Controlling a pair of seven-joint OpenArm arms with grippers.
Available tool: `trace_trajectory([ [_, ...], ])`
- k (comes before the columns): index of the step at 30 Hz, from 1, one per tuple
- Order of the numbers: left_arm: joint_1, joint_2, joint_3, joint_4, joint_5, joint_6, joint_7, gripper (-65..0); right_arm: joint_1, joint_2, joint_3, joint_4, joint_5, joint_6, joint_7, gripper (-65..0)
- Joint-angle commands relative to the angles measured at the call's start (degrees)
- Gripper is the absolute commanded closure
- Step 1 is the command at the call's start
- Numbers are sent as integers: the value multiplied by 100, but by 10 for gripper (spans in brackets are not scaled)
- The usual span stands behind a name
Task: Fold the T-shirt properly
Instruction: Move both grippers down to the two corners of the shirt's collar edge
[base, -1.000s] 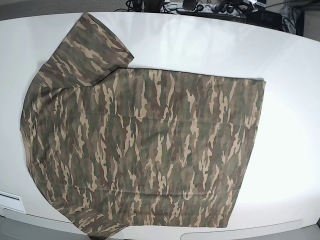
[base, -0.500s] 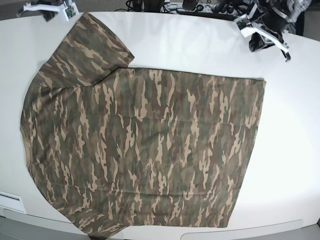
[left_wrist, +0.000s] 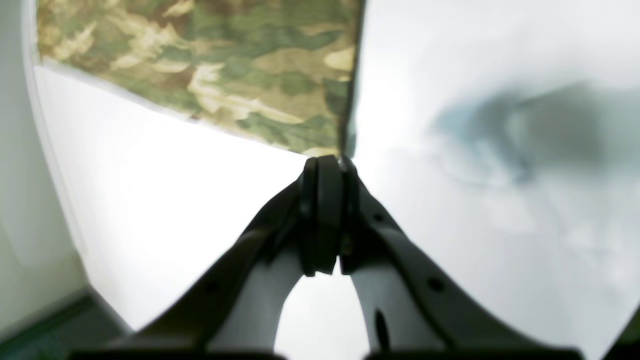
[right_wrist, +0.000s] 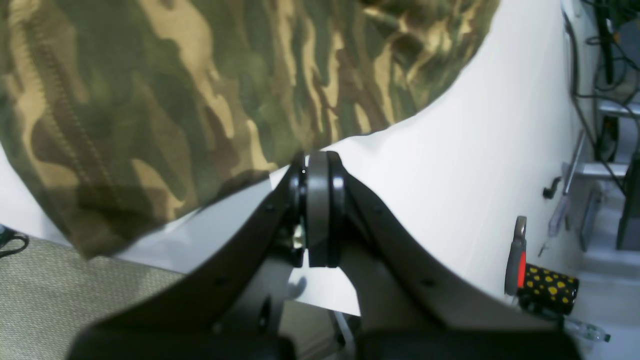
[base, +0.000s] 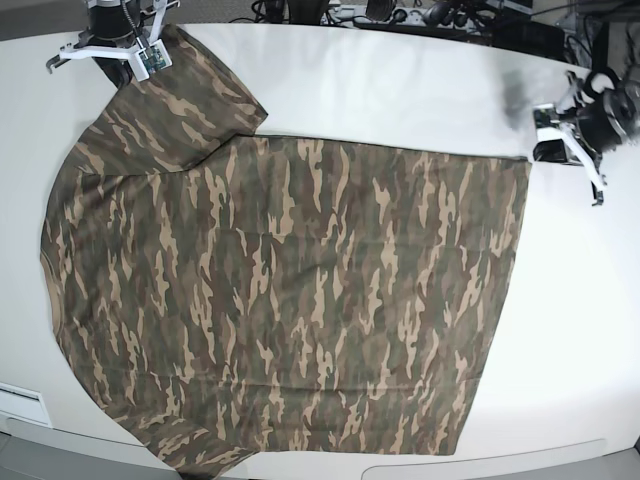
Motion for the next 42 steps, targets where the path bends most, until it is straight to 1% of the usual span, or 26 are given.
trace_trajectory([
  [1,-118,-212,-66,-136,-42,-175,-341,0,-57,35,22,92,-63,-79,66,0],
  [2,-201,-282,-66,-302,-42,-374,-704,-43,-57,35,22,92,-63,-81,66,0],
  [4,-326,-348,-66,-531,-33,-662,-1270,-201,-57,35,22,92,-61,-81,87,0],
  [5,-396,-352,-52,-584,-24,-802,-1405,-276,-57,35,22,92,-55,-79,94,0],
  [6,-448,-363,-11,-603,-20,-907,-1456,-335,-57,35,22,92,-17,-81,107,0],
  [7,-494,-363,55,-605,-17,-941,-1447,-363,-57,37,22,92,9,-79,107,0],
  [9,-603,-374,299,-605,63,-941,-1447,-365,-57,37,22,92,20,-81,105,0],
  [10,-682,-374,485,-605,256,-890,-1449,-365,-57,37,22,92,20,-79,105,0],
  [13,-970,-376,1231,-636,876,-330,-1425,-365,-55,37,22,92,20,-81,120,0],
  [15,-1259,-372,1764,-708,1137,101,-1423,-365,-57,37,22,92,20,-76,203,0],
  [17,-1613,-372,2280,-763,1379,352,-1421,-365,-57,37,22,92,20,-81,210,0],
  [19,-1967,-369,2745,-811,1565,494,-1399,-365,-59,37,22,92,22,-81,208,0],
  [22,-2562,-367,3366,-909,1617,518,-1268,-365,-57,37,22,92,22,-81,212,0],
  [25,-3130,-369,3895,-1075,1620,516,-1255,-364,-59,37,22,92,22,-81,210,0],
  [27,-3445,-369,4214,-1211,1635,492,-1255,-364,-59,37,22,92,22,-81,203,0],
  [30,-3797,-369,4607,-1425,1829,494,-1257,-364,-59,37,22,92,22,-81,195,0],
  [35,-4146,-332,5014,-1609,1829,492,-1279,-364,-59,37,22,92,22,-81,195,0],
  [42,-4203,149,5082,-1620,1764,492,-1204,-364,-59,35,22,92,22,-85,199,0],
])
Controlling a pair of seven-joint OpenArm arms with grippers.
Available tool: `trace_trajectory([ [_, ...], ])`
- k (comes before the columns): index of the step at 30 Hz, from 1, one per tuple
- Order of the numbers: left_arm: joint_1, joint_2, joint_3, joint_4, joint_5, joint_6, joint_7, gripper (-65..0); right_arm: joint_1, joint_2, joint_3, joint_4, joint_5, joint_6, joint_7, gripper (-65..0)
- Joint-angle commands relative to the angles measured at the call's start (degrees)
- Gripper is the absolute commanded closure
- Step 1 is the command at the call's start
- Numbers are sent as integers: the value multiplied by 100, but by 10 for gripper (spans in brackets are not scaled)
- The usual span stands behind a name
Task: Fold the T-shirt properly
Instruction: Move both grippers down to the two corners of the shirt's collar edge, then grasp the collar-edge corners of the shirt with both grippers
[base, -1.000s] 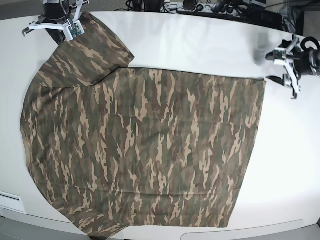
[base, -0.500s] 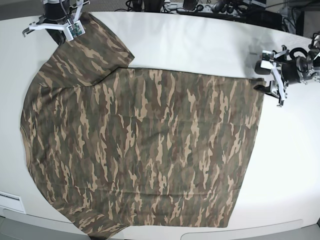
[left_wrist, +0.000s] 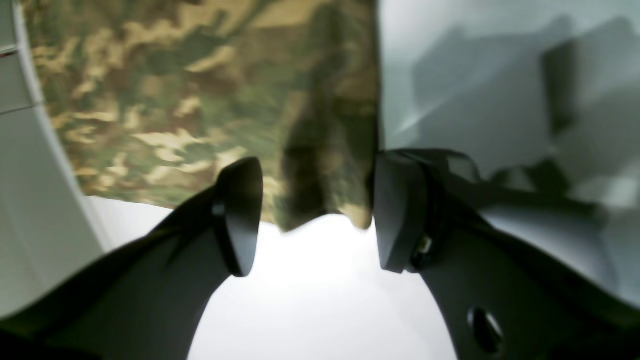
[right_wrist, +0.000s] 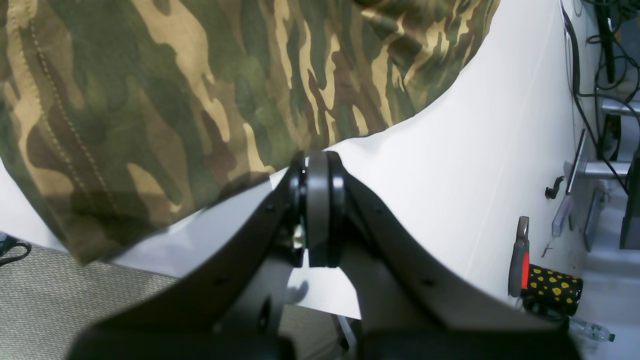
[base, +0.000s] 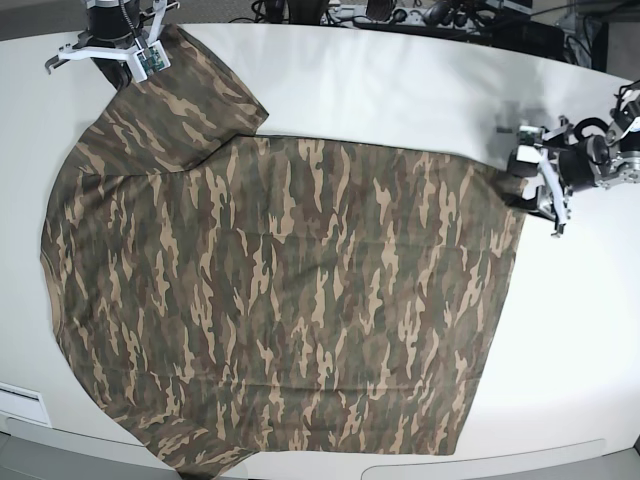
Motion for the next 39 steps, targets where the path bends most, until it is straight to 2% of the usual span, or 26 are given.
trace_trajectory([
  [1,83,24,85,-50,197,-323,175,-359,-66,31,22,92,-48,-68,70,0],
  [2,83,76,85,-48,197,-326,216,-339,-66,31,22,92,-48,-70,70,0],
  [3,83,114,85,-48,197,-326,273,-281,-66,31,22,92,-48,-68,70,0],
  [6,83,144,85,-48,-79,-323,555,-24,-63,33,22,92,-48,-68,92,0],
  [7,83,142,85,-46,-258,-321,691,0,-63,33,22,92,-48,-68,105,0],
  [11,85,138,85,2,-450,-323,1126,0,-61,33,22,92,-48,-66,210,0],
  [16,85,94,85,221,-448,-319,1134,0,103,35,24,92,-50,118,387,0],
  [22,83,90,85,330,-452,-319,1134,0,780,44,350,57,-22,42,457,0],
  [25,85,76,85,330,-516,-326,1139,0,1023,221,693,-284,551,-4,562,-8],
  [29,85,79,85,330,-730,-323,1154,0,1305,577,999,-835,1311,306,732,-220],
  [31,83,79,85,330,-728,-323,1154,0,1482,761,1021,-1126,1513,417,732,-290],
  [33,83,79,85,330,-728,-321,1152,0,1676,907,1021,-1423,1727,527,734,-319],
  [39,85,79,85,330,-728,-323,1152,0,2234,988,1021,-2284,2192,1045,730,-319],
])
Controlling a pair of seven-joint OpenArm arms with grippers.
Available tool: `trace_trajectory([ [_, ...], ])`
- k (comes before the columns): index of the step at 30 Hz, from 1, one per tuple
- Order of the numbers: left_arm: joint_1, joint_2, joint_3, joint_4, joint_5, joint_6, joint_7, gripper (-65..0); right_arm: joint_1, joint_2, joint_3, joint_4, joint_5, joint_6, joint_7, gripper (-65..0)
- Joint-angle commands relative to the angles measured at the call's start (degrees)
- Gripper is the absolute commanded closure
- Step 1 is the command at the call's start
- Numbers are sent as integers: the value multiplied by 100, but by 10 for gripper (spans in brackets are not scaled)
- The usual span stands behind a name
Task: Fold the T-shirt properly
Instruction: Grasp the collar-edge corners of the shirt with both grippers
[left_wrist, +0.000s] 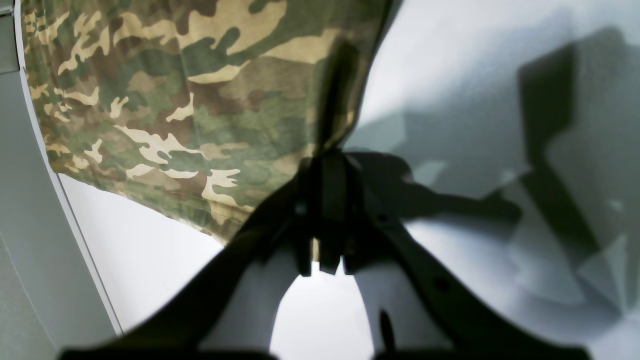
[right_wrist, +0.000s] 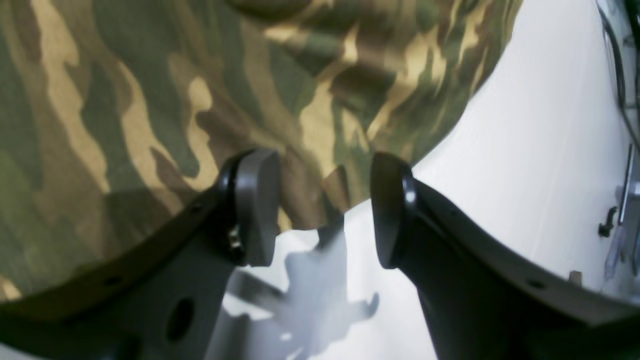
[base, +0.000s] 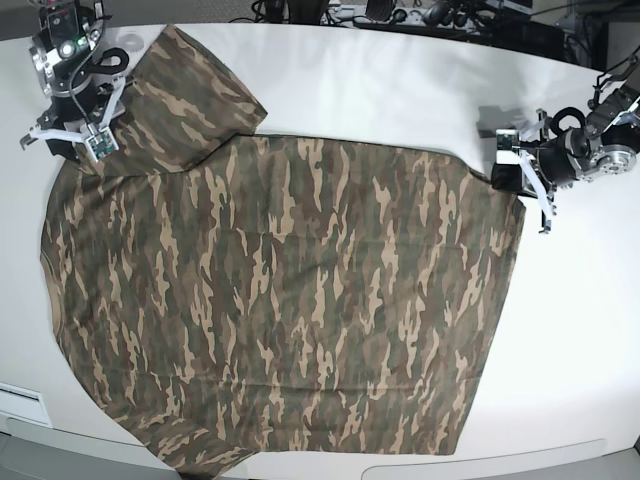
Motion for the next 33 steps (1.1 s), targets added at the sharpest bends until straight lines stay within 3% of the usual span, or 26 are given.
trace_trajectory([
  [1,48,-98,42,-2,28,-256,48,0,59,76,48,-85,33,55,2,-319],
  [4,48,-98,42,-2,28,-256,48,0,190,74,48,-391,33,247,-2,-319],
  [9,46,-94,42,-2,28,-254,46,0,175,76,48,-490,170,249,-59,-317],
  [11,48,-94,42,-2,28,-254,46,0,175,74,48,-490,356,431,-109,-295],
  [14,48,-96,42,-2,28,-254,46,0,175,74,48,-490,697,1078,-155,-185],
  [17,46,-94,42,-2,31,-256,46,0,175,74,48,-490,931,1423,-201,0],
  [23,46,-103,35,17,31,-251,83,0,175,76,50,-291,879,1104,-306,0],
  [27,76,-138,35,345,24,-234,553,0,155,79,55,247,857,723,-691,0],
  [30,254,-289,35,798,-133,219,1167,0,-76,76,66,721,413,485,-811,0],
  [33,437,-474,35,1307,-98,1036,1923,0,-496,76,66,1161,-321,2,-809,0],
])
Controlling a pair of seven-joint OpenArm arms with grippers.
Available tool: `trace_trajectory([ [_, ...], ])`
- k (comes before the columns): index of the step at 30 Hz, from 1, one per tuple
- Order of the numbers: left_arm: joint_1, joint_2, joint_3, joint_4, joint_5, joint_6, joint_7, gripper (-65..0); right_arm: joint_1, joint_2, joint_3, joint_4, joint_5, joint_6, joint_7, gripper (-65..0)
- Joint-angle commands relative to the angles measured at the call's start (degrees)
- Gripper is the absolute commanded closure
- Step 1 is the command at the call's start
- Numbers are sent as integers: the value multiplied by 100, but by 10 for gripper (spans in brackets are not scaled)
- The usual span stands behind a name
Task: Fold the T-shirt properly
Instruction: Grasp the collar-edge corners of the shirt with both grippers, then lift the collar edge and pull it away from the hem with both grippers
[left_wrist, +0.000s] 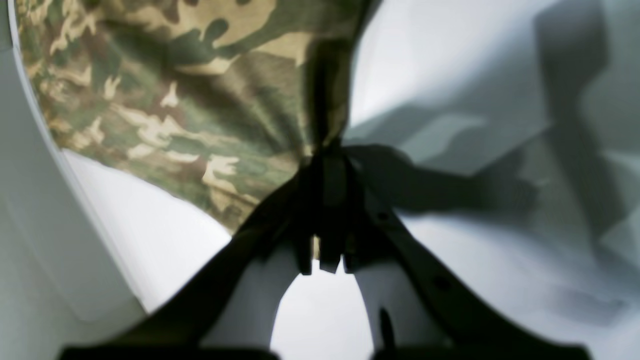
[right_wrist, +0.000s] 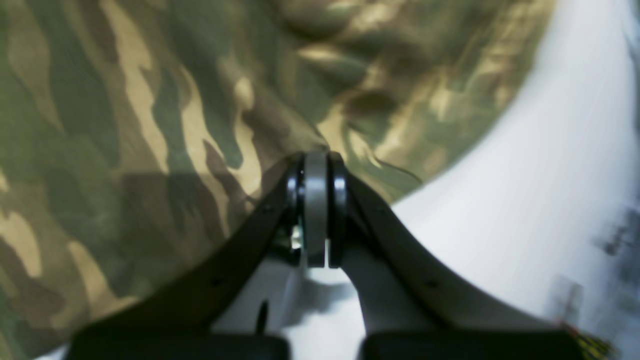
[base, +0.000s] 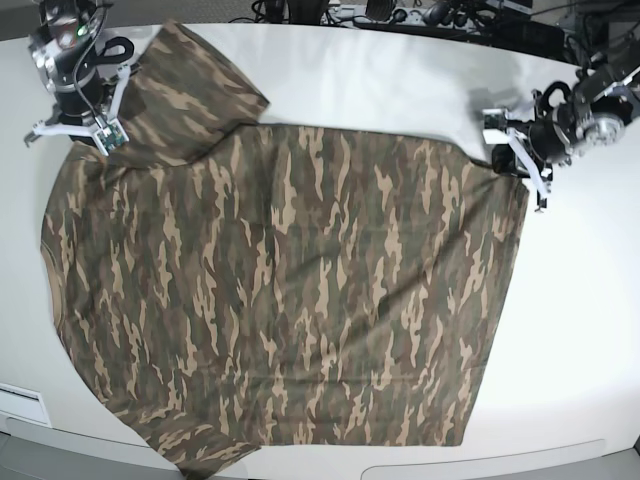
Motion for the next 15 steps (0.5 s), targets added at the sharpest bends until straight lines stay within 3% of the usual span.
trace_trajectory([
  [1,-72,-195,-61,212,48,337,186,0,-136,72,44,247,-175,-151,70,0],
  [4,-76,-271,-61,590,42,750,658,0,-457,72,44,614,-498,-337,61,0],
  [12,323,-348,-61,1088,109,999,1486,0,-1333,72,44,984,-1296,-931,-192,0],
  [15,625,-345,-61,1257,457,1169,1746,0,-1486,70,68,984,-1419,-1008,-234,0],
])
